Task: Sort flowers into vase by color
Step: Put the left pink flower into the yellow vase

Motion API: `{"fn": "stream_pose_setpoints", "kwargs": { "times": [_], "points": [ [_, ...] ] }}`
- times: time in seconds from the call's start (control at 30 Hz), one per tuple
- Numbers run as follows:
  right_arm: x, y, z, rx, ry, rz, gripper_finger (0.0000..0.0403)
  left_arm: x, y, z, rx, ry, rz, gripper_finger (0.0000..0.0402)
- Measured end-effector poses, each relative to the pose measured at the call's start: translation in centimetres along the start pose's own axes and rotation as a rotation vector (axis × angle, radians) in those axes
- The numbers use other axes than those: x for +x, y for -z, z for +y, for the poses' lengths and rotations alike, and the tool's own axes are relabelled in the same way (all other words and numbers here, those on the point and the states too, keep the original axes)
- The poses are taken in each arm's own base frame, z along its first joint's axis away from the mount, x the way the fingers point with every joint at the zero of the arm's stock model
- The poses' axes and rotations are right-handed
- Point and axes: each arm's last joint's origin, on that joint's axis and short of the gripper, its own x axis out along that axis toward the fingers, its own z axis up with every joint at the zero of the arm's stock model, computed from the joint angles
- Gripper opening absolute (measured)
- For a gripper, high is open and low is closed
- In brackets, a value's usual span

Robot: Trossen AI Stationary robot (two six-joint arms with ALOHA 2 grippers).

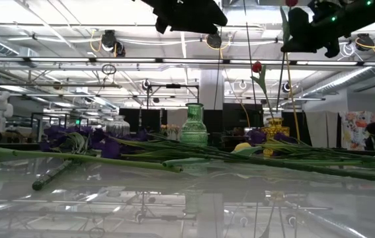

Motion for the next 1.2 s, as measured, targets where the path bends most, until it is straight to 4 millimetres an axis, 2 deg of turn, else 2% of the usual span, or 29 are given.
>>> {"fn": "stream_pose_setpoints", "kwargs": {
  "times": [0.4,0.63,0.97,1.2],
  "points": [
    [0.8,1.8,-0.8,0.013,0.063,-0.018,0.0000,0.0,0.0,0.0,-0.001,0.000,-0.001,0.0192],
    [1.1,2.2,-0.9,0.014,0.061,0.002,0.0002,0.0,0.0,0.0,0.000,-0.001,0.001,0.0192],
    [1.9,3.1,-0.4,-0.001,0.067,0.052,0.0047,0.0,0.0,0.0,0.001,-0.001,0.002,0.0192],
    [1.8,3.9,-0.6,0.000,0.073,0.127,0.0093,0.0,0.1,0.0,0.006,-0.001,0.009,0.0192]
  ]
}}
